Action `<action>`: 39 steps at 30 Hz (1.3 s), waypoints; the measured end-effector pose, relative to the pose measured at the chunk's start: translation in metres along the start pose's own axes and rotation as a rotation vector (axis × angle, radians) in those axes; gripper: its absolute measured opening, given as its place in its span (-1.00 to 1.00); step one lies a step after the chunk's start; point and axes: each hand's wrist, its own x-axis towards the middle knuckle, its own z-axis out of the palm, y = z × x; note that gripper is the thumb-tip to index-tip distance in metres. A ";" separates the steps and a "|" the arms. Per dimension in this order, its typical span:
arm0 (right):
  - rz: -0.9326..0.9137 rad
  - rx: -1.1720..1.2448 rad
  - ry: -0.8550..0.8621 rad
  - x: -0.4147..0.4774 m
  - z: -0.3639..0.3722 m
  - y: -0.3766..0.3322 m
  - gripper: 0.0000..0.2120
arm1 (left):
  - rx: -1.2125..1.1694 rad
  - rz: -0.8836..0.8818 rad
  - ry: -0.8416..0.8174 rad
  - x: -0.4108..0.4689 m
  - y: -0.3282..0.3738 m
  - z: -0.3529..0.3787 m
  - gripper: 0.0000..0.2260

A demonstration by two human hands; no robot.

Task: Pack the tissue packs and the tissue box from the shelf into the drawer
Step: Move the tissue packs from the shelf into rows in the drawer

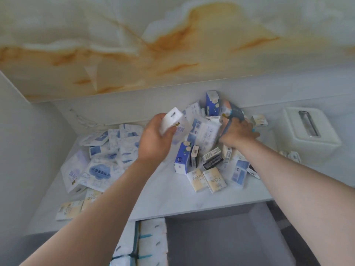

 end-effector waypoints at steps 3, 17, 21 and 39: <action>-0.028 -0.017 -0.045 0.010 0.002 0.000 -0.26 | 0.088 0.075 -0.040 0.006 0.001 0.023 -0.70; -0.170 -0.041 0.410 -0.009 -0.039 0.005 -0.44 | 0.135 0.203 0.069 -0.019 0.020 0.001 -0.70; -0.141 -0.052 0.541 -0.045 -0.056 -0.002 -0.45 | 0.117 0.229 0.117 -0.043 0.026 -0.034 -0.70; -0.353 0.421 -0.557 -0.235 0.021 -0.010 -0.53 | 0.179 -0.159 -0.313 -0.180 -0.047 -0.131 -0.71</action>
